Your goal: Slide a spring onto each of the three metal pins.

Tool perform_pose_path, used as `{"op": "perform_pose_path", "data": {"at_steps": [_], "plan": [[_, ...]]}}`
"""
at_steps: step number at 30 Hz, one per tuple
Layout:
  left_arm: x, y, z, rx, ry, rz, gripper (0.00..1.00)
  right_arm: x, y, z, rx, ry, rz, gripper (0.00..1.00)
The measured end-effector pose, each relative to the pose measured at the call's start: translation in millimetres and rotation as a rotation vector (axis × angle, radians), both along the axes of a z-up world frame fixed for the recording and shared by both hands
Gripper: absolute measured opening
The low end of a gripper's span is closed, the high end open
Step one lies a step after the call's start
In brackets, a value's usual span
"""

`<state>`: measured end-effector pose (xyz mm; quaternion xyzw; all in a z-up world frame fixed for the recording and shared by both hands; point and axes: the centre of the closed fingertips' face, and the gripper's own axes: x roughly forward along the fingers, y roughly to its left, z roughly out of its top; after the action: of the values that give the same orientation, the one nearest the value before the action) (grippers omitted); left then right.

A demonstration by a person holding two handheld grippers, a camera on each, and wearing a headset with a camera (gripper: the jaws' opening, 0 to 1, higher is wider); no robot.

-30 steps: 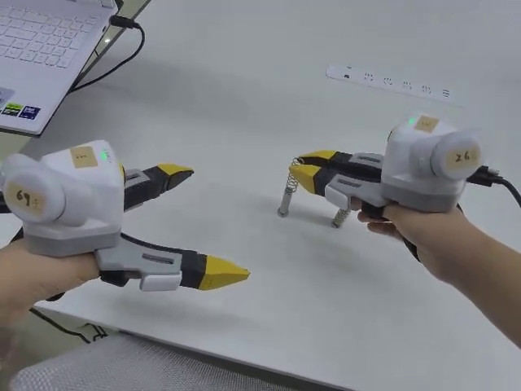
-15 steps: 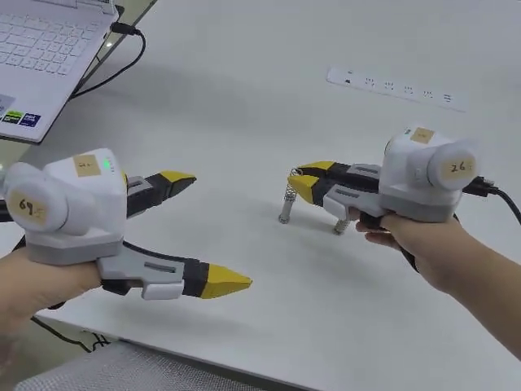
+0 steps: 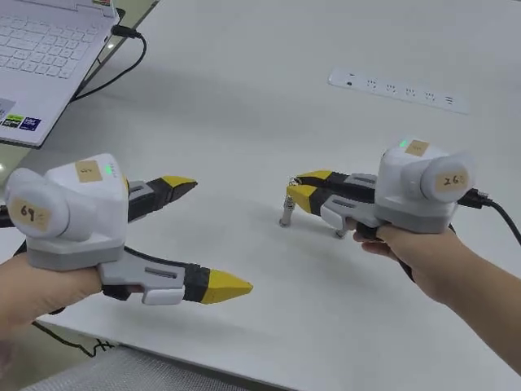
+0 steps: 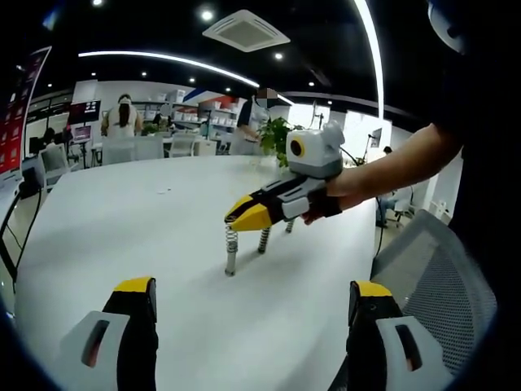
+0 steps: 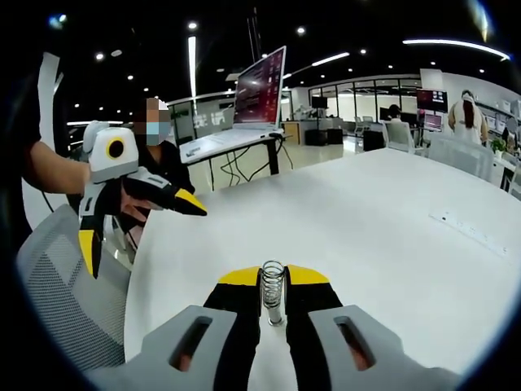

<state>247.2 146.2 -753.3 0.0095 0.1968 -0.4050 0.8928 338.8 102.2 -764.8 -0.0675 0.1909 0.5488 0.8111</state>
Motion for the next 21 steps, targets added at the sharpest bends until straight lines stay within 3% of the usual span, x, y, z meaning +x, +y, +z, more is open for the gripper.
{"op": "perform_pose_path", "data": {"at_steps": [21], "plan": [[-2.1, 1.3, -4.9, 0.011, 0.003, -0.001, 0.95, -3.3, 1.4, -0.5, -0.011, -0.045, 0.022, 0.08]]}}
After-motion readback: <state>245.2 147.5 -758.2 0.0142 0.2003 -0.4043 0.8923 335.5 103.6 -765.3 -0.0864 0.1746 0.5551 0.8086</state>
